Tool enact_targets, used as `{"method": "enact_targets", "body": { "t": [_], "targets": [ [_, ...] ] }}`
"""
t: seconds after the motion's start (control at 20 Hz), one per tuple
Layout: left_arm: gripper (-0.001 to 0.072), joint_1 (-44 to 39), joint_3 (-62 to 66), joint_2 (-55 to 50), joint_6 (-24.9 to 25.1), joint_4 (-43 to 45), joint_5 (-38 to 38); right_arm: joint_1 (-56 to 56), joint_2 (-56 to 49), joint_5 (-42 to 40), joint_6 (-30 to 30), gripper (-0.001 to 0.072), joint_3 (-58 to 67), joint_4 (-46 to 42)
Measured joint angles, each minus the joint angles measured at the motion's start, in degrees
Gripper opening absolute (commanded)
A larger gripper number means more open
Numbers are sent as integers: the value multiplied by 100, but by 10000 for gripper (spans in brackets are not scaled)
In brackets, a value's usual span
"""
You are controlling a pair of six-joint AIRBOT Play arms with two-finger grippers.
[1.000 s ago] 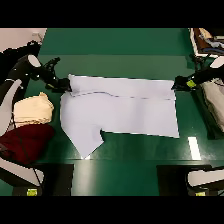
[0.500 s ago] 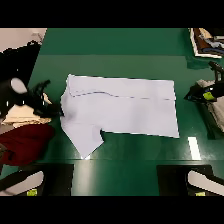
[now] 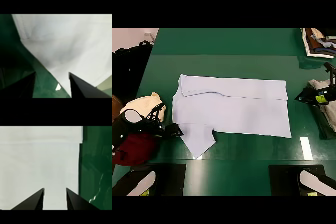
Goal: Fold the shirts.
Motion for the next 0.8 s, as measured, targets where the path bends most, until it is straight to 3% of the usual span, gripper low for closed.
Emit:
{"method": "enact_targets", "body": {
  "t": [0.2,0.25,0.3,0.65,0.75,0.8],
  "targets": [
    [474,-4,-170,46,52,-448,350,0,15,0,-26,325,-13,85],
    [192,-9,-190,46,81,-538,481,0,15,2,-28,325,-13,90],
    [29,-11,-210,39,125,-546,667,0,15,11,-31,325,-13,105],
    [25,-4,-133,63,520,-1123,636,-409,20,564,-109,333,-240,52],
    [25,-4,-57,68,599,-1185,564,-734,20,789,-133,494,-588,-146],
    [25,-9,-22,68,623,-1193,535,-920,20,874,-149,497,-826,-260]
  ]
}}
